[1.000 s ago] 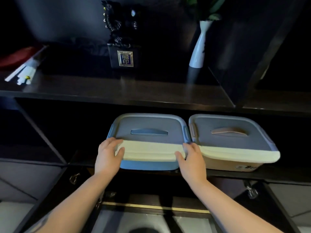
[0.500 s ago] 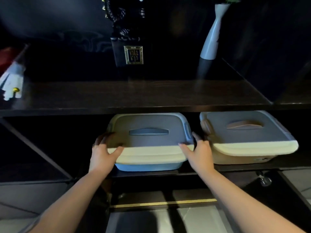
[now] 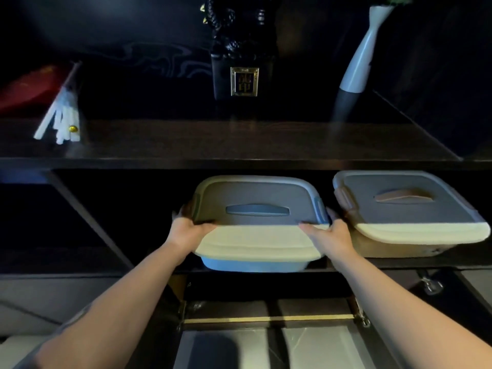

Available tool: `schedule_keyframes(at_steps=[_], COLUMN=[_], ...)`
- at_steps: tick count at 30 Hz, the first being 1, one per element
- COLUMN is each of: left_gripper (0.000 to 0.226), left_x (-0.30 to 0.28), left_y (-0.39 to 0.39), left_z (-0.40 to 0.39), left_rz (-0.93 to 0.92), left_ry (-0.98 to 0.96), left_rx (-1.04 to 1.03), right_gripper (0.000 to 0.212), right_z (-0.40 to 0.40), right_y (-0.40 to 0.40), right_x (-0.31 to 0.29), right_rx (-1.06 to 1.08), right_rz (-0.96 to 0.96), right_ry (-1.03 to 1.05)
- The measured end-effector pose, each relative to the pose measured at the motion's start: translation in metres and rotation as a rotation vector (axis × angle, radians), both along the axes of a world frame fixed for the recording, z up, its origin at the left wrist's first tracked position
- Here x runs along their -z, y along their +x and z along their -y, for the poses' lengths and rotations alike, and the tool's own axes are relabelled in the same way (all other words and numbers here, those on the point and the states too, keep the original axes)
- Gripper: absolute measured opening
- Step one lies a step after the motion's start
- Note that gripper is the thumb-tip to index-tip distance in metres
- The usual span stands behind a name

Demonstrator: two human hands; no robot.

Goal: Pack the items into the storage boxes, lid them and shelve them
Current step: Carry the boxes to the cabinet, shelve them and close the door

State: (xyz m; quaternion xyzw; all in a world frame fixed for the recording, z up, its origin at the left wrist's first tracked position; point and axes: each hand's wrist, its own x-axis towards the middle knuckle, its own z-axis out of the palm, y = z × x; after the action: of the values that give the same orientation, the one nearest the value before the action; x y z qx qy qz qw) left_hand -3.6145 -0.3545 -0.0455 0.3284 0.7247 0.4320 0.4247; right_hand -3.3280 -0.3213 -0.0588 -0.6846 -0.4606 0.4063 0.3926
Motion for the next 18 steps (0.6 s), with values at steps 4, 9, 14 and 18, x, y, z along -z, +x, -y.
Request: schedule_keyframes(at_steps=[4, 9, 14, 18], left_gripper=[0.081, 0.085, 0.084, 0.082], left_x=[0.004, 0.009, 0.030, 0.047], left_y=[0.011, 0.044, 0.071, 0.077], left_z=[0.053, 0.134, 0.197, 0.227], left_rz=[-0.192, -0.026, 0.064, 0.064], left_ry=[0.086, 0.144, 0.181, 0.172], left_rx=[0.020, -0.053, -0.146, -0.167], right_gripper=[0.080, 0.080, 0.083, 0.083], right_z=[0.038, 0.106, 0.157, 0.179], right_y=[0.023, 0.055, 0.075, 0.079], right_x=[0.000, 0.020, 0.041, 0.054], right_rx=[-0.067, -0.114, -0.134, -0.140], right_rz=[-0.038, -0.202, -0.171, -0.156], right_ry=[0.013, 0.034, 0.101, 0.085])
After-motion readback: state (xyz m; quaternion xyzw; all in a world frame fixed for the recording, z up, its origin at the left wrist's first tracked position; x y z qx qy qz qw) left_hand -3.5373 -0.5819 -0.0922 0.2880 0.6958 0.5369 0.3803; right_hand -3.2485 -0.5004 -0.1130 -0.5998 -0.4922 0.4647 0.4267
